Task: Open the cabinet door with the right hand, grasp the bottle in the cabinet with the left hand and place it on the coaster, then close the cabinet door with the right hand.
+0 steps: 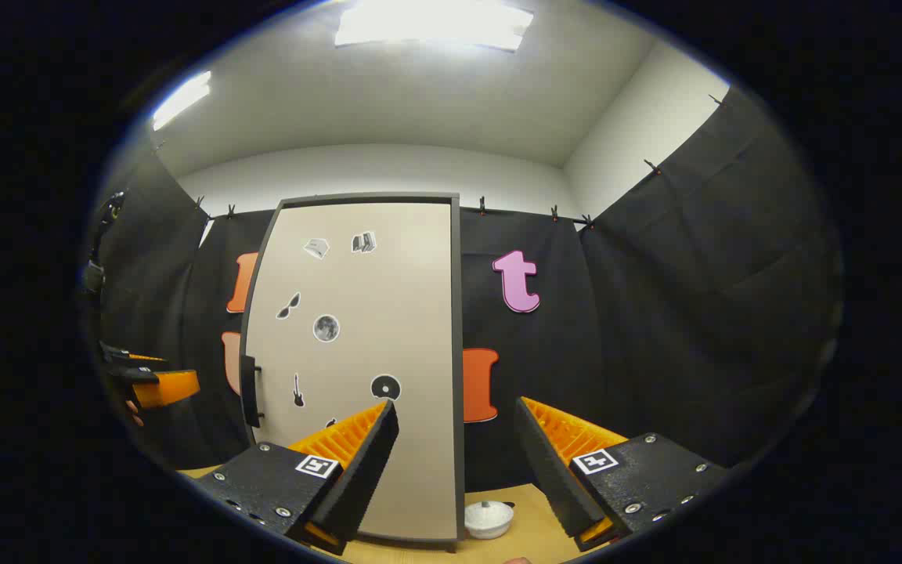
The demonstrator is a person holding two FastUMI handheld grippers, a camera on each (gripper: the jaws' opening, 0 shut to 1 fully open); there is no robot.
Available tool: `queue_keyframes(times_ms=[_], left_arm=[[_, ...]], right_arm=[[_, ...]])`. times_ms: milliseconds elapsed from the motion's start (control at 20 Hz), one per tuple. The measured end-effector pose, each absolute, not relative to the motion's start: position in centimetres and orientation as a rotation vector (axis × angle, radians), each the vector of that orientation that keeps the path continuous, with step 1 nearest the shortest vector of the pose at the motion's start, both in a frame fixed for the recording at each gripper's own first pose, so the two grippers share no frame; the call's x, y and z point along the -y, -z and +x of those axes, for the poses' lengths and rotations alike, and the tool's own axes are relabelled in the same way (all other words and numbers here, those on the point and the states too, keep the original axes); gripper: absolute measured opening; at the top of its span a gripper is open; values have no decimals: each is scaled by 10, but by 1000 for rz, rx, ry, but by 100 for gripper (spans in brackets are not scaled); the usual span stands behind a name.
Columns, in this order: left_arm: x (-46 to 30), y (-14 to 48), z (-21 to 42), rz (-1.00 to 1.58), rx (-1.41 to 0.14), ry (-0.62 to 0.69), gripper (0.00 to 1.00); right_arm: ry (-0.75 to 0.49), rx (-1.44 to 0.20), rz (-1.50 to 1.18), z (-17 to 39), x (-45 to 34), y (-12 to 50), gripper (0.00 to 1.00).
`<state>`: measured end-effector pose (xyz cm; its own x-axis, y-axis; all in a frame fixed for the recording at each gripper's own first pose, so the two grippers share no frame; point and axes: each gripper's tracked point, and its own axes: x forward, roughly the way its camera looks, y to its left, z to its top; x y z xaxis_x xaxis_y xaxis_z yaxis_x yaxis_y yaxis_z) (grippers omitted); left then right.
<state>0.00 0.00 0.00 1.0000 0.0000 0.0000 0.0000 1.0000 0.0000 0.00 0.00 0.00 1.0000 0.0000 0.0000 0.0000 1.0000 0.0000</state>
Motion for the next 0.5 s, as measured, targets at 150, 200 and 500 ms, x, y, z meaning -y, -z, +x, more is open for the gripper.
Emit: queue_keyframes(times_ms=[150, 200, 500], left_arm=[[5, 4, 1, -10, -8, 8, 95], [6, 5, 1, -7, -14, 7, 95], [10, 1, 0, 17, 0, 8, 95]], right_arm=[[-49, -19, 33, -2, -8, 1, 93], [-50, -20, 30, -3, -7, 1, 93], [-47, -36, -15, -6, -7, 5, 93]])
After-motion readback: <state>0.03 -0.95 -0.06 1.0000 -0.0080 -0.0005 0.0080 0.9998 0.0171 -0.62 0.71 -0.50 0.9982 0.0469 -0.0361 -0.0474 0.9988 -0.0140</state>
